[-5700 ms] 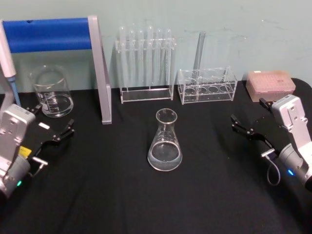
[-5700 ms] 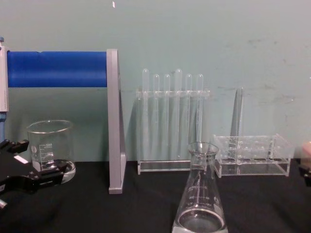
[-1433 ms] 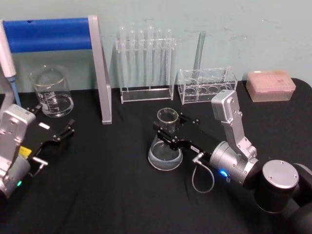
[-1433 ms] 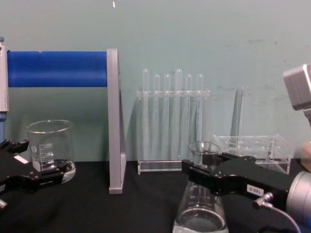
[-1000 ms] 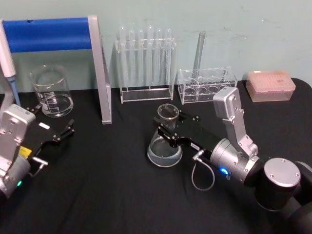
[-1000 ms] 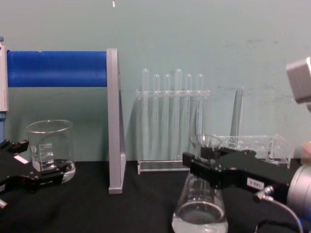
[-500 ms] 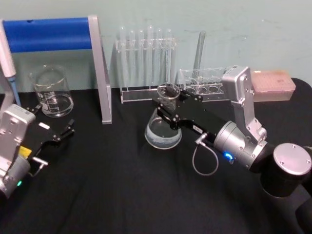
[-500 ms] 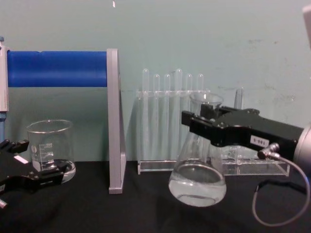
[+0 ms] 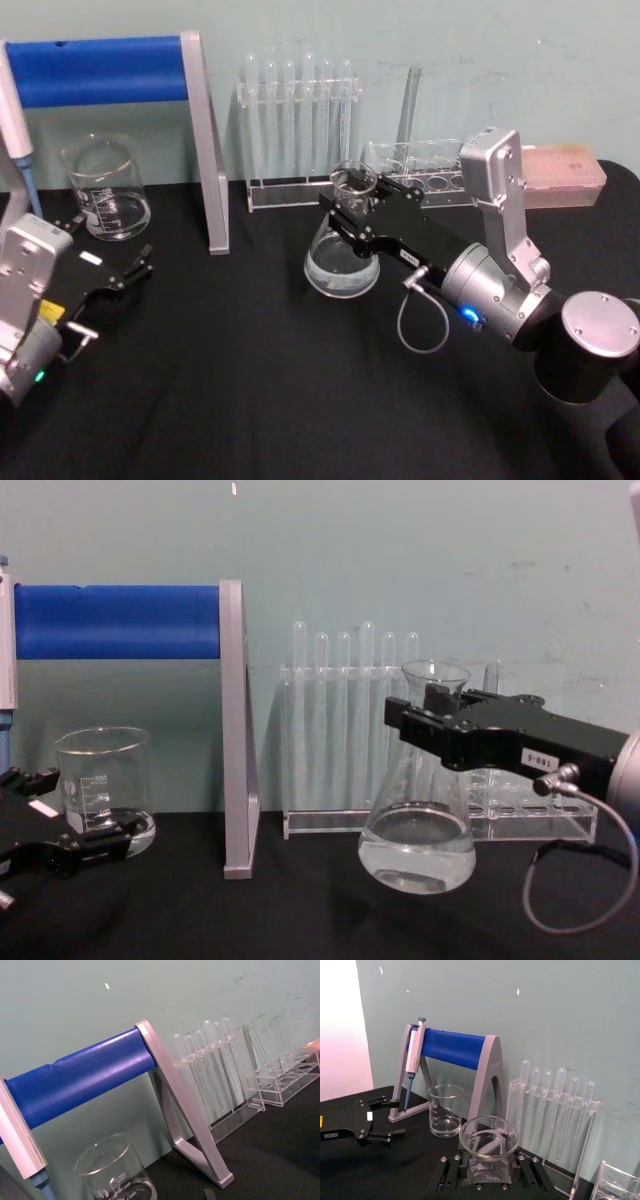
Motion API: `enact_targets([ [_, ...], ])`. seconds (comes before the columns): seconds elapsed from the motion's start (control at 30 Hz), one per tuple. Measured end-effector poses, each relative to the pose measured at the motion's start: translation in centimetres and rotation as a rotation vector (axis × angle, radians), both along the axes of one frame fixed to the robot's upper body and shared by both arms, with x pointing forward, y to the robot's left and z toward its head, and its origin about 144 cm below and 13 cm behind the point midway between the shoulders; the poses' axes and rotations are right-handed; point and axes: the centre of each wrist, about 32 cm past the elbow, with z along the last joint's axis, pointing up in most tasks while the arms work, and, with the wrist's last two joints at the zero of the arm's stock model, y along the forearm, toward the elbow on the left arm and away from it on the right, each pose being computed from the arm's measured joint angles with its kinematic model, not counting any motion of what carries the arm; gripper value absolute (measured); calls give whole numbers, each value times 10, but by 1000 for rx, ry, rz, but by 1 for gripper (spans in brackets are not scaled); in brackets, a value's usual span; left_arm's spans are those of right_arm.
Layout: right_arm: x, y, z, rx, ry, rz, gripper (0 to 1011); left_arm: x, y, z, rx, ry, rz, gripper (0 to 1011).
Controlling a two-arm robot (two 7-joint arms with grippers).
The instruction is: Grasp the erlenmeyer flask with one hand, shake it three times, then place it back.
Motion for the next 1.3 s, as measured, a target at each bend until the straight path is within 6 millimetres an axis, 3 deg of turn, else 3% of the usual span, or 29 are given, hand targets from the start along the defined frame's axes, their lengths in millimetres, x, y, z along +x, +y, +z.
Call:
enact_targets([
  [0.3, -2, 10, -1, 8, 7, 27, 456, 0, 0, 0, 0, 0, 0, 1001],
  [0.87, -24, 48, -1, 24, 32, 268, 456, 0, 0, 0, 0, 0, 0, 1001],
  [1.3, -28, 55, -1, 24, 40, 321, 453, 0, 0, 0, 0, 0, 0, 1001],
])
